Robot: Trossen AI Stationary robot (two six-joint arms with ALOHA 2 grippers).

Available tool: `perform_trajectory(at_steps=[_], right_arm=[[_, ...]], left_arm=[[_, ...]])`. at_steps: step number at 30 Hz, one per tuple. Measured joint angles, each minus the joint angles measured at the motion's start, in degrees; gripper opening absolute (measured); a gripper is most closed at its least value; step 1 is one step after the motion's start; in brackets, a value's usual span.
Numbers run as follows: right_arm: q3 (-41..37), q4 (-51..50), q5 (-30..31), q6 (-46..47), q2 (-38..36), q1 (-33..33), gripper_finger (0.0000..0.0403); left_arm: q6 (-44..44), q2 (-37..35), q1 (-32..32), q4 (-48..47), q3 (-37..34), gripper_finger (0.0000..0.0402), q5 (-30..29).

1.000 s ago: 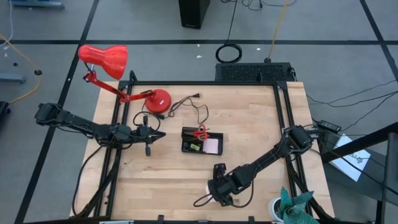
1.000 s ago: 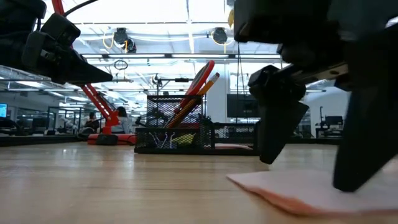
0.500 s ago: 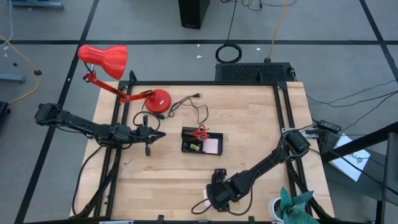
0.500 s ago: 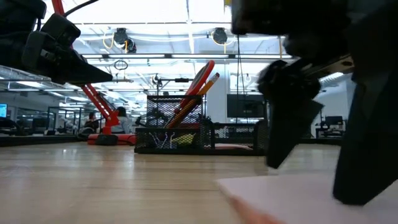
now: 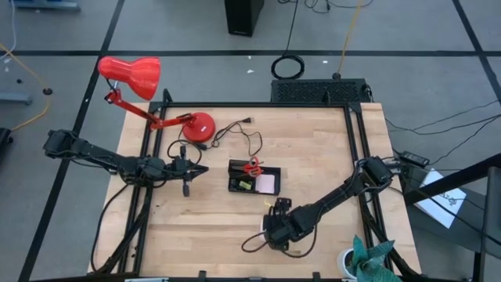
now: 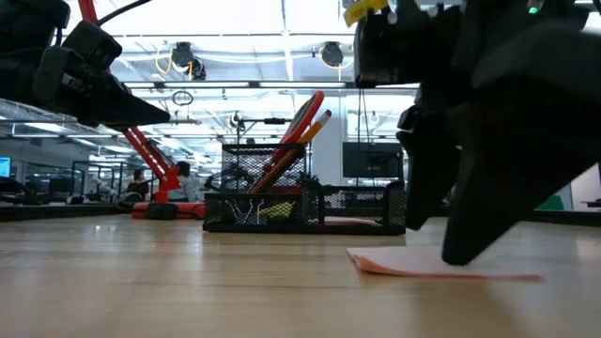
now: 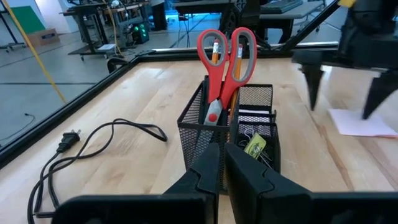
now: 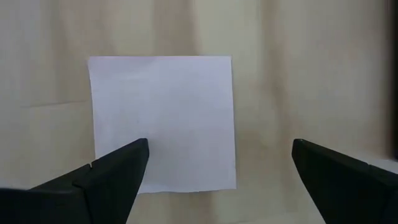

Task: Pick and place office supplies into organizer
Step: Put the pink sticky notes into the desk organizer

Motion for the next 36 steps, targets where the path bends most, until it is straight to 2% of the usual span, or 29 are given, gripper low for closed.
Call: perform_trajectory(at_steps=[7, 11, 15, 20, 26, 31, 36], right_arm=[[-0.98, -2.10, 6.69, -0.78, -8.63, -0.15, 0.0391], [-0.48, 2.39, 6.15, -2.28, -10.59, -0.07, 0.0391], [-0.55, 5.76, 4.46, -5.29, -9.20, -0.04, 0.0391], [-0.44, 4.15, 4.62, -2.06, -9.15, -0.40, 0.0391], [-0.48, 0.34, 1.52, 1.38, -9.24, -0.32, 0.0391], [-5.16, 4.09, 1.56, 2.68, -9.52, -0.08, 0.0391], [-13.27, 10.47, -1.48, 6.76, -9.76, -0.55, 0.0388]], left_arm=[[0.28, 0.01, -0.01, -0.13, 0.02, 0.0031, -0.01], [0.35, 0.00, -0.02, -0.30, 0.02, 0.0031, 0.00], [0.25, 0.00, -0.01, -0.38, 0.02, 0.0031, 0.00], [0.25, 0.00, -0.01, -0.49, 0.02, 0.0031, 0.00], [0.53, 0.00, -0.02, -1.29, 0.02, 0.0031, -0.02], [0.66, 0.00, 0.00, -1.29, 0.02, 0.0031, -0.02], [0.59, 0.00, 0.00, -1.33, 0.02, 0.0031, -0.02]])
